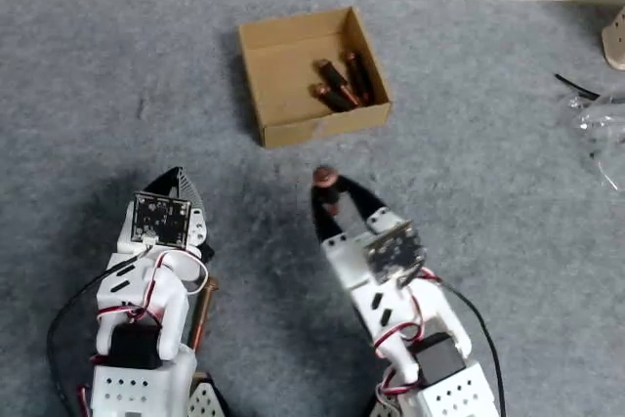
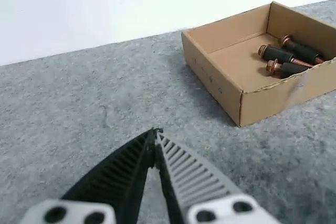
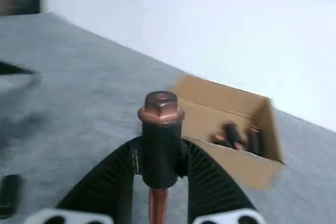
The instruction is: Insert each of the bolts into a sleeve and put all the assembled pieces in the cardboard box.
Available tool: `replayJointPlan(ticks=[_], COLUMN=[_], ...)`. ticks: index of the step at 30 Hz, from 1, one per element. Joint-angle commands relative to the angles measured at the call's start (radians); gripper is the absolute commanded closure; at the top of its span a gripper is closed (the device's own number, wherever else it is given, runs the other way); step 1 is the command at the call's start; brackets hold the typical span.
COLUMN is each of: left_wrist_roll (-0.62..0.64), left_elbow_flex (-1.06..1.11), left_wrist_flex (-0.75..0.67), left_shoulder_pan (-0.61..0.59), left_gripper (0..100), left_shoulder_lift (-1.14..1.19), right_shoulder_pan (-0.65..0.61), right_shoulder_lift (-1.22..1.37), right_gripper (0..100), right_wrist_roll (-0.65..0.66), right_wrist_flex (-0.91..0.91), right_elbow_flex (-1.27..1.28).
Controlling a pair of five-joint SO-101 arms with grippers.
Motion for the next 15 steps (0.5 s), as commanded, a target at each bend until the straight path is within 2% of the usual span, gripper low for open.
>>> replayJointPlan(ticks=[1, 7, 15], left_wrist_roll=[-0.002, -0.003, -0.003], left_elbow_flex=[-0.027, -0.024, -0.019], left_wrist_flex=[0.025, 0.025, 0.023], left_shoulder_pan=[-0.012, -0.012, -0.013], left_gripper=[99, 99, 99], left_shoulder_lift=[-0.013, -0.013, -0.013], right_shoulder_pan=[0.064, 0.064, 0.091], right_shoulder_lift=[0.025, 0.32, 0.908], right_gripper=[99.5, 99.4, 99.4], right_wrist_roll=[-0.018, -0.021, -0.021], right_wrist_flex=[0.012, 0.035, 0.039], right_elbow_flex=[-0.081, -0.254, -0.739])
